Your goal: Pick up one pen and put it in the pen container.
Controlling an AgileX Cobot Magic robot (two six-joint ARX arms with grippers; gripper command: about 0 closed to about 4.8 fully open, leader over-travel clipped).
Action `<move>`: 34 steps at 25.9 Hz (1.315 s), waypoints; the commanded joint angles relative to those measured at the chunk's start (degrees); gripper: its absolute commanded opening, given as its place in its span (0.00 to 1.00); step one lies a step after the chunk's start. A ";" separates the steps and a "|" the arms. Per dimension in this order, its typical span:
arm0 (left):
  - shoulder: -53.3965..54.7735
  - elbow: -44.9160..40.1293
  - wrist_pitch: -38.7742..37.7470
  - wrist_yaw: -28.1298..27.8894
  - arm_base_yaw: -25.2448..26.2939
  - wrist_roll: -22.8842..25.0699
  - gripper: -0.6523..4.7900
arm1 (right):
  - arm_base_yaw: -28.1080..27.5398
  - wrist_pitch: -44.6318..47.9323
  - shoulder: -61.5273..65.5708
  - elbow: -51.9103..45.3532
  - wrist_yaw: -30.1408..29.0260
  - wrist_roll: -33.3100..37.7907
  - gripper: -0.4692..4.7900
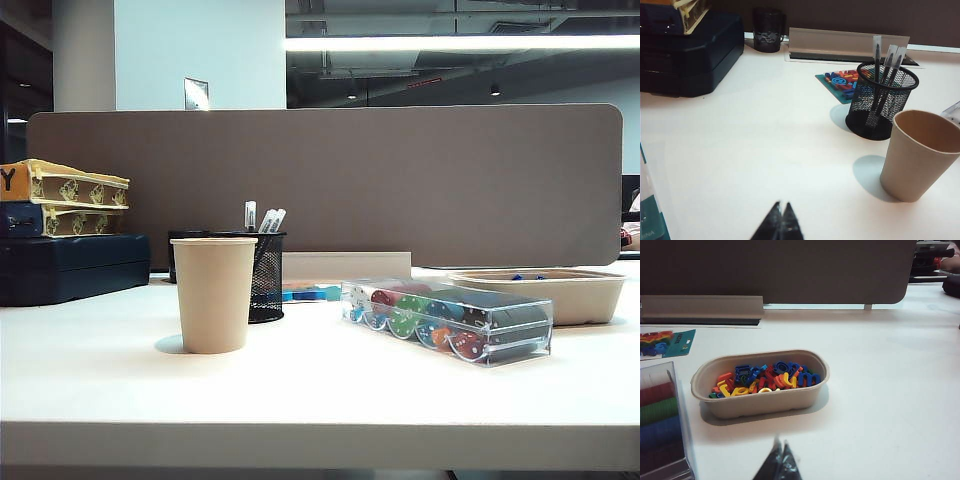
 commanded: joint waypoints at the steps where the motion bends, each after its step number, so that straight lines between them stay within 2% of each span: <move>1: 0.02 0.28 0.77 0.50 0.02 -0.20 0.11 | -0.02 0.66 -0.02 0.33 -0.24 0.50 0.09; 9: 0.02 0.26 -0.07 0.48 0.04 -0.22 0.11 | -0.04 0.63 -0.02 0.31 -1.31 0.57 0.09; 19: 0.02 0.26 0.50 0.48 0.04 -0.22 0.11 | -0.02 13.90 -0.04 0.33 -1.73 2.29 0.09; 34: 0.02 0.26 0.24 0.68 0.02 -0.20 0.11 | 0.98 9.35 -0.02 0.31 -3.10 3.54 0.09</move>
